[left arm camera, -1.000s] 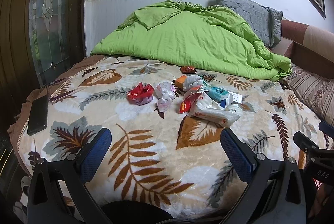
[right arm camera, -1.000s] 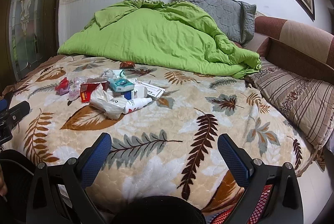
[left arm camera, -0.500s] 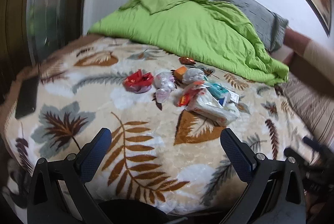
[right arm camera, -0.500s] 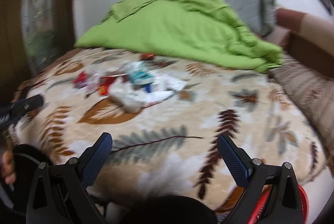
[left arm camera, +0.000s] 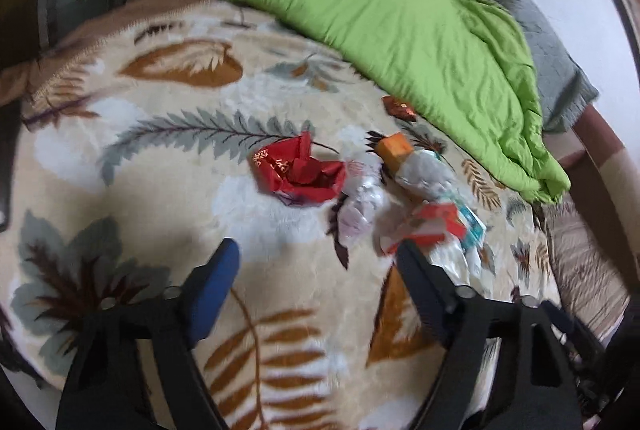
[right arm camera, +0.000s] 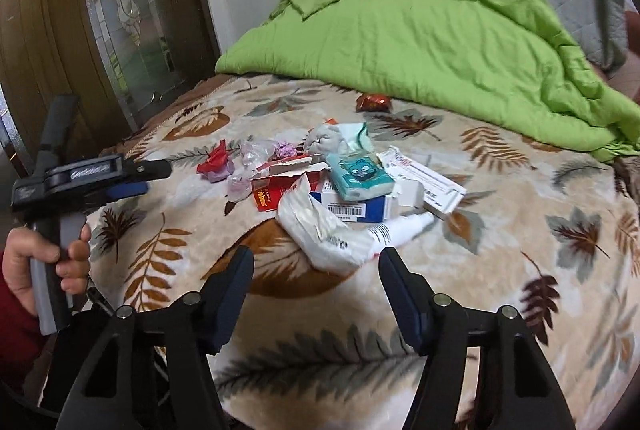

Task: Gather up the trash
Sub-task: 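Grasp the red candy wrapper with the left tool while the right tool grasps the white plastic bag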

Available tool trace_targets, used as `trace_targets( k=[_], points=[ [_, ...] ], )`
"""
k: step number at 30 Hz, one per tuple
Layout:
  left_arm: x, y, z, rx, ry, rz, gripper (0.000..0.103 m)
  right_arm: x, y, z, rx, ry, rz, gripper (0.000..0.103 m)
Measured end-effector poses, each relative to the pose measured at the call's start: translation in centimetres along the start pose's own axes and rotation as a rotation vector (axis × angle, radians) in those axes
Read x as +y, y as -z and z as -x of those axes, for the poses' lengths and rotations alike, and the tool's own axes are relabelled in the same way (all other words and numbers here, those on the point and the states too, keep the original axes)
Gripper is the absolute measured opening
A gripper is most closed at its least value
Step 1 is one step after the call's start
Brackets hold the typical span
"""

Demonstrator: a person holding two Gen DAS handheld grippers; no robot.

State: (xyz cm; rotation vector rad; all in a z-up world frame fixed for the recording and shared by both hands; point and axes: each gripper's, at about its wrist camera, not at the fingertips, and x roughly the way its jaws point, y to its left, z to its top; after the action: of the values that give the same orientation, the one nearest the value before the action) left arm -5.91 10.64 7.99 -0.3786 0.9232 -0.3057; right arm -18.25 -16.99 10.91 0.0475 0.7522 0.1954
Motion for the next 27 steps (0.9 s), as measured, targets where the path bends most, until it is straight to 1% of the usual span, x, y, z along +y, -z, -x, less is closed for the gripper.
trace_targets(
  k=[4,6,8,11,12,14,15,17,20,22,25,27],
  points=[
    [0.9,-2.2,-2.8,0.031,0.006,0.056,0.078,0.2,-1.2,-1.2,0.011,0.009,0.02,0.069],
    [1.2,-3.2,-4.3,0.058,0.022,0.081,0.078,0.4,-1.4,-1.6,0.007,0.011,0.033,0.069],
    [1.1,-3.8,-5.9,0.094,0.034,0.094,0.078,0.4,-1.7,-2.1,0.015,0.01,0.041,0.069],
    [1.2,-4.3,-8.0,0.12,0.024,0.107,0.078,0.3,-1.8,-2.8,0.033,0.003,0.048,0.069],
    [1.3,-4.4,-8.5,0.116,0.012,0.108,0.076,0.2,-1.8,-3.1,0.039,0.0,0.056,0.069],
    [1.2,-4.7,-9.4,0.114,0.011,0.09,0.055,0.2,-1.9,-3.4,0.045,-0.005,0.07,0.069],
    [1.2,-4.7,-9.8,0.114,0.002,0.079,0.055,0.2,-2.0,-3.6,0.047,-0.008,0.079,0.069],
    [1.2,-4.8,-9.8,0.093,0.006,0.056,0.047,0.3,-2.2,-4.1,0.062,-0.019,0.102,0.069],
    [1.2,-4.6,-9.3,0.079,0.021,0.03,0.041,0.7,-2.2,-5.1,0.1,-0.039,0.148,0.069],
    [1.2,-4.4,-8.5,0.061,0.043,0.032,0.041,0.9,-2.2,-6.2,0.12,-0.032,0.183,0.069],
    [1.0,-3.8,-6.9,0.033,0.051,0.002,0.041,0.6,-1.9,-7.9,0.151,-0.024,0.196,0.069],
    [0.6,-3.2,-5.7,0.019,0.068,-0.019,0.041,0.5,-1.8,-9.0,0.163,0.003,0.214,0.069]
  ],
)
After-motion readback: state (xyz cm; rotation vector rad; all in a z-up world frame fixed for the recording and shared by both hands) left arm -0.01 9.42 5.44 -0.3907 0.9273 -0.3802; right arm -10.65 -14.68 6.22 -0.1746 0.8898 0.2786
